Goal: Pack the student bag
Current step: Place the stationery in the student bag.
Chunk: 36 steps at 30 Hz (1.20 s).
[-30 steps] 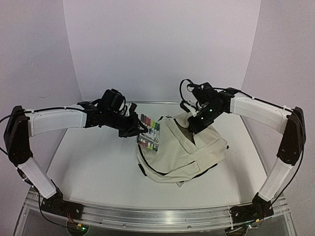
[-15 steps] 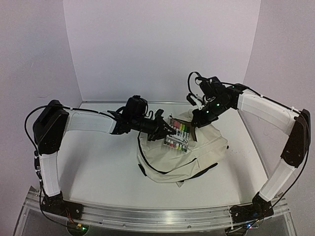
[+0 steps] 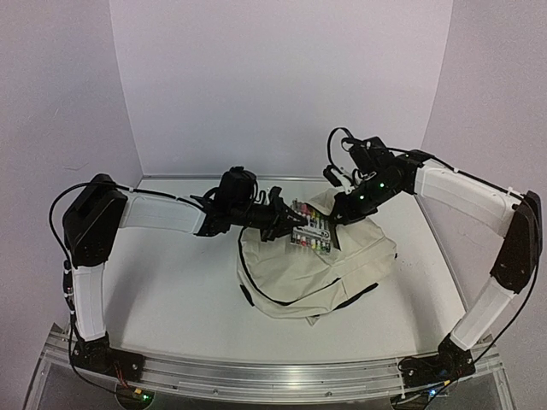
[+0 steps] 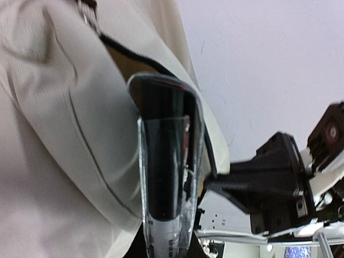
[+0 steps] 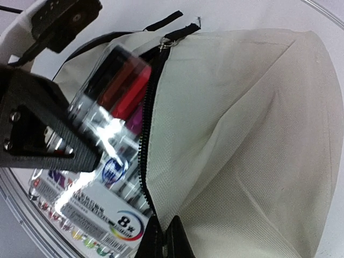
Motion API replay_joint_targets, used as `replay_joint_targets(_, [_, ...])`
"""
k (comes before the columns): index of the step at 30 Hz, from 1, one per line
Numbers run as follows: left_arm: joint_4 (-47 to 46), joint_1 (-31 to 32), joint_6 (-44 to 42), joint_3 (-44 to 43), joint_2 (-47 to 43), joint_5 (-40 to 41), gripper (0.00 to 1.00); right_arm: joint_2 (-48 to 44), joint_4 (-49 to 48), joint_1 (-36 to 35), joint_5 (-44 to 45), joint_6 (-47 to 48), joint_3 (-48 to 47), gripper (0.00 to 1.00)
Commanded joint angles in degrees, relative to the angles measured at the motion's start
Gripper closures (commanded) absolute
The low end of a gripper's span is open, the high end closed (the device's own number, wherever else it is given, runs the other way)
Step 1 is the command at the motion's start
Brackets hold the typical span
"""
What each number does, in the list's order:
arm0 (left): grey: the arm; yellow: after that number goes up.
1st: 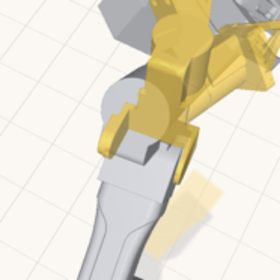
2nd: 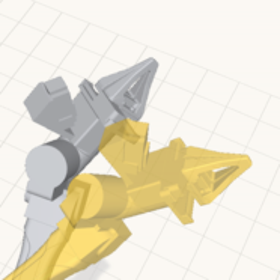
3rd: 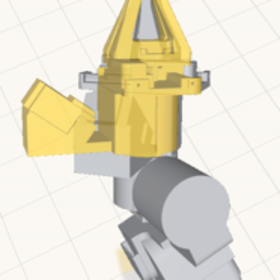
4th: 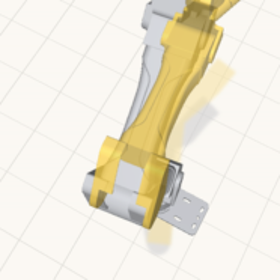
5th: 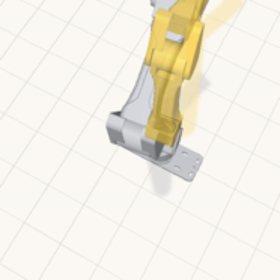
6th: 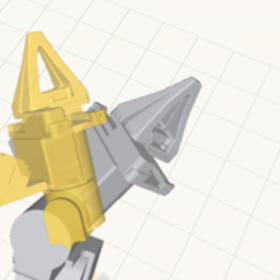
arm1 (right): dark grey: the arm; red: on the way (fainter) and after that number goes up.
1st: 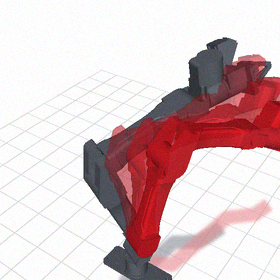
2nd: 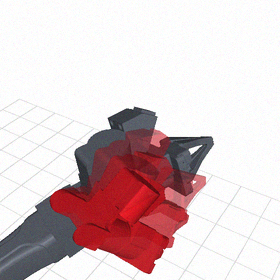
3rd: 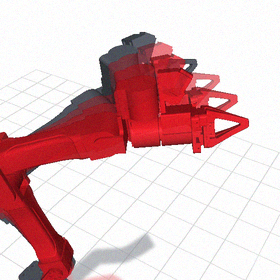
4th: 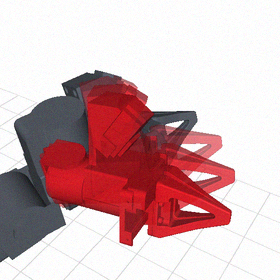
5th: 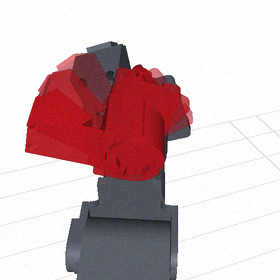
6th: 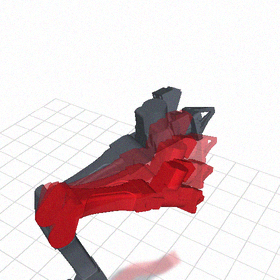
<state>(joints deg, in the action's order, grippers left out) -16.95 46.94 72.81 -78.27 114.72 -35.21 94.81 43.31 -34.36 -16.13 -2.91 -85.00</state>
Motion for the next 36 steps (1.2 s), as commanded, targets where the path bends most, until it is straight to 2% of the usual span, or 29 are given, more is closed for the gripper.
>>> replay_joint_targets(1, [-5.4,-0.5,-1.1,-6.1,3.3,8.5,1.0,-2.6,-2.4,-1.2,-8.1,-1.2,-0.9,1.0])
replay_joint_targets(4, [-7.8,-0.2,0.3,-8.0,5.8,10.2,1.0,-1.2,-3.2,-1.7,-9.6,-2.5,-2.4,1.0])
replay_joint_targets(8, [-1.1,1.2,-3.1,-13.8,8.5,9.5,0.97,1.8,-4.6,-1.7,-10.4,-5.3,-6.0,1.0])
replay_joint_targets(11, [5.1,1.9,-6.1,-15.0,7.7,8.1,0.8,3.9,-4.8,-1.7,-9.5,-6.6,-9.2,1.0])
replay_joint_targets(16, [12.9,2.0,-9.7,-7.5,-1.0,10.9,0.59,4.2,-4.7,-1.5,-8.3,-7.2,-8.9,1.0])
replay_joint_targets(20, [20.0,2.0,-11.1,-3.3,-6.5,13.1,0.52,3.6,-4.8,-1.3,-8.5,-7.5,-7.3,1.0])
replay_joint_targets(23, [22.8,2.0,-12.0,-2.4,-8.2,14.3,0.51,3.5,-4.8,-1.3,-9.0,-7.4,-7.0,1.0])
replay_joint_targets(26, [24.0,2.0,-13.0,-3.6,-7.4,14.7,0.56,3.3,-4.8,-1.3,-10.5,-7.2,-6.6,1.0])
replay_joint_targets(31, [25.3,1.9,-13.6,-9.2,-1.9,14.3,0.7,3.0,-4.9,-1.3,-11.5,-7.1,-6.2,1.0])
replay_joint_targets(36, [22.4,2.1,-13.3,-15.5,3.9,11.1,0.81,3.1,-4.9,-1.3,-11.9,-7.2,-6.1,1.0])
